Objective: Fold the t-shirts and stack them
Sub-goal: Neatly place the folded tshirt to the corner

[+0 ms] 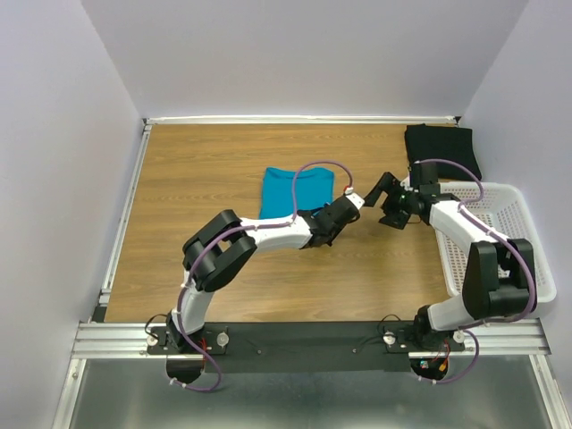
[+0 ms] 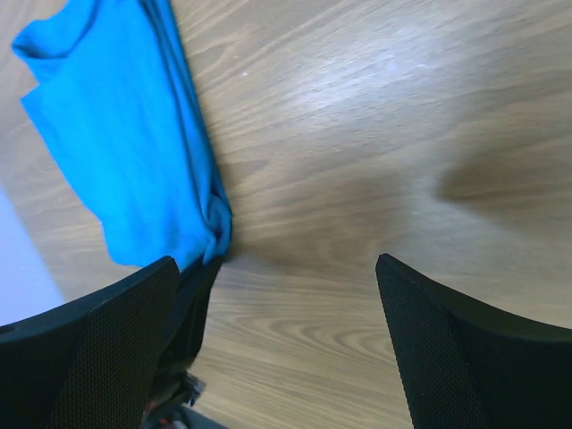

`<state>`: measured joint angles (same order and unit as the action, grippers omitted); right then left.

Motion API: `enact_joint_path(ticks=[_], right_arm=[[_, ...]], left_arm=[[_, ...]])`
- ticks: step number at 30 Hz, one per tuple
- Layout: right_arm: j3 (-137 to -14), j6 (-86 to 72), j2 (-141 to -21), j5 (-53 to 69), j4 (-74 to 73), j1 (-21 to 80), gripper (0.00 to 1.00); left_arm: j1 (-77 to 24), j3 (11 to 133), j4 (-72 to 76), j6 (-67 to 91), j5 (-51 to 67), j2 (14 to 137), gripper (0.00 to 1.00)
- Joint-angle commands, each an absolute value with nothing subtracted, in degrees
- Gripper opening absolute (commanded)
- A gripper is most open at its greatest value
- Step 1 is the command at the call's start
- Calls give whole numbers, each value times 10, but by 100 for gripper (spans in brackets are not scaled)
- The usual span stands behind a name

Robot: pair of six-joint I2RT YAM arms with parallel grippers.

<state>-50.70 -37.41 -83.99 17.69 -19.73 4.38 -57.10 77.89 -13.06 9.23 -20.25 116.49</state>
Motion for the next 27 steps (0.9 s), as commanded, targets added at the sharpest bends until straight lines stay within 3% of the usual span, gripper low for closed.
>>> enact_joint_path(ticks=[1,15,27], right_arm=[[-469,-452,-865,252,-63,40,100],[-435,-635,-1059,352,276,87,100],[-551,-591,-1177,326,186,189,95]], left_arm=[[-566,766,-141,111,-173,1106,0],[-556,755,-136,130,-155,1069,0],[-557,764,-131,160,-153,1056,0]])
